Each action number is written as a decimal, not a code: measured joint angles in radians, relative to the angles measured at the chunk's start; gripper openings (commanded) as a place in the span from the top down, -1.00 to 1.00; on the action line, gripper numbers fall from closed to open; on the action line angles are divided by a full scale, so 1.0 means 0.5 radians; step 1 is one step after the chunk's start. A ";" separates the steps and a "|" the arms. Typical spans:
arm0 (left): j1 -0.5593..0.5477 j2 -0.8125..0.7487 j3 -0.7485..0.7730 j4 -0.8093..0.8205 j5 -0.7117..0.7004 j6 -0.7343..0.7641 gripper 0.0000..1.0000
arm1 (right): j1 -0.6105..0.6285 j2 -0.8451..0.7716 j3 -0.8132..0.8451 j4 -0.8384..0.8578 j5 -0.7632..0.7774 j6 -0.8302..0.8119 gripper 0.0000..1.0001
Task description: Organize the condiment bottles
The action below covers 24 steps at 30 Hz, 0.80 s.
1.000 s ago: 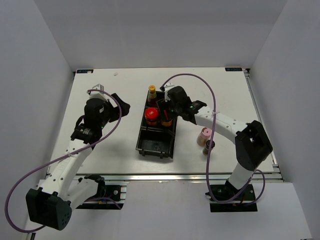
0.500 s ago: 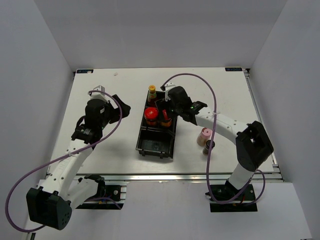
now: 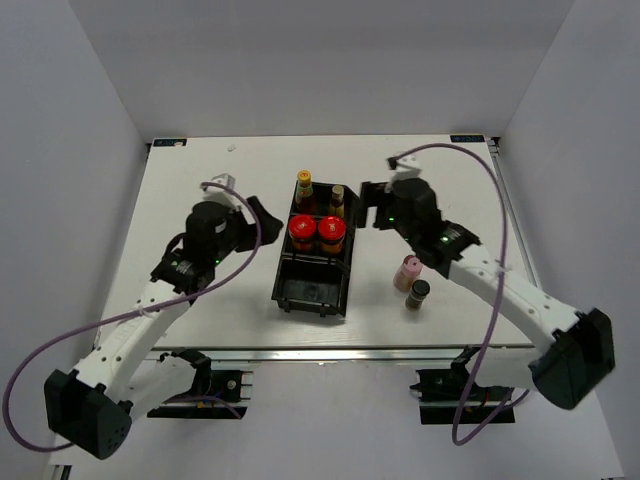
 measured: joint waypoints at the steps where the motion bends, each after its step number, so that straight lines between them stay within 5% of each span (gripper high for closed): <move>1: -0.115 0.033 0.031 0.000 -0.035 0.013 -0.96 | -0.074 -0.083 -0.058 -0.015 0.029 0.046 -0.79; 6: -0.681 0.409 0.356 0.021 -0.199 0.148 -0.96 | -0.575 -0.499 -0.385 -0.117 0.198 0.256 -0.79; 11: -1.097 1.011 0.855 0.027 -0.262 0.312 -0.96 | -0.777 -0.773 -0.539 -0.310 0.429 0.348 -0.79; 24: -1.389 1.970 1.591 -0.063 -0.272 0.438 -0.97 | -1.184 -1.049 -0.623 -0.431 0.549 0.404 -0.79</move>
